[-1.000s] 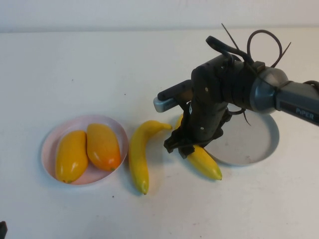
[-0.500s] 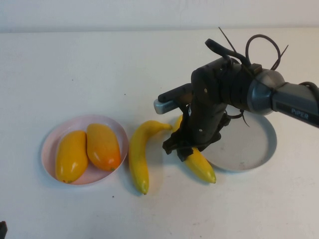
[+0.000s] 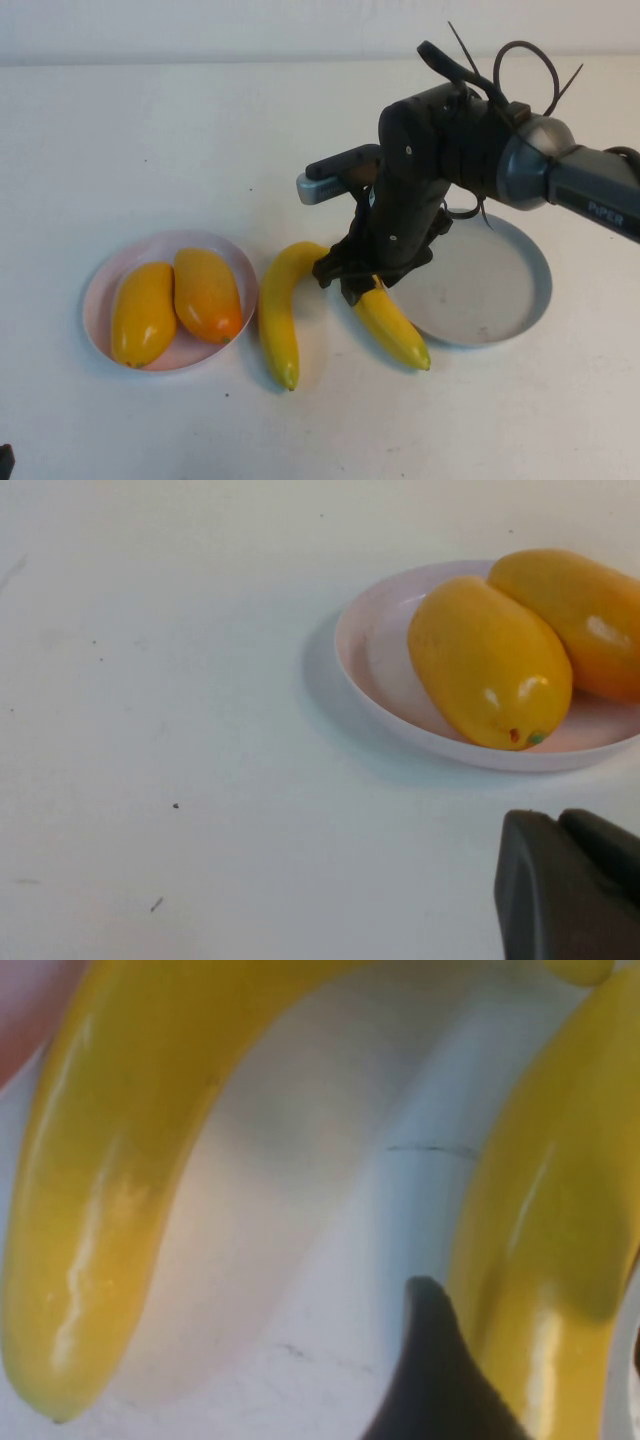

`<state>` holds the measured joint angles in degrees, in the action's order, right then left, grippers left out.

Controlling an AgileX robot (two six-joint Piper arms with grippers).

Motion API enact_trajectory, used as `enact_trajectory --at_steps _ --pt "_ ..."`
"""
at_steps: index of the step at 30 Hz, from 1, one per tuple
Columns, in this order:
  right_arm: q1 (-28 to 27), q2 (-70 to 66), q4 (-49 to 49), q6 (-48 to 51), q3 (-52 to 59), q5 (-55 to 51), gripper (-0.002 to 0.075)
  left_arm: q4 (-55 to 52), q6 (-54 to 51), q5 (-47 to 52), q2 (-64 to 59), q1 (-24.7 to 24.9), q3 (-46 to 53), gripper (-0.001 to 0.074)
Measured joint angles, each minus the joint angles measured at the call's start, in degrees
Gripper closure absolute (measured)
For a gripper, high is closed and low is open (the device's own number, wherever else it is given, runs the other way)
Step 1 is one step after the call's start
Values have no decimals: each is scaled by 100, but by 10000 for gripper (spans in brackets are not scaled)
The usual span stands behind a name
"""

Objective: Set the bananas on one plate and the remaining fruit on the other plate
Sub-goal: Put another type of fruit in the right plate

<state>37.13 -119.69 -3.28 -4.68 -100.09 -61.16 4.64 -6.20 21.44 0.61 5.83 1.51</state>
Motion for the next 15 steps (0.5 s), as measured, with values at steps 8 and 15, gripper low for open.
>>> enact_trajectory --at_steps 8,15 --pt "0 -93 -11 11 -25 -153 351 0 0 0 0 0 0 738" --pt "0 -202 -265 19 -33 -188 351 0 0 0 0 0 0 738"
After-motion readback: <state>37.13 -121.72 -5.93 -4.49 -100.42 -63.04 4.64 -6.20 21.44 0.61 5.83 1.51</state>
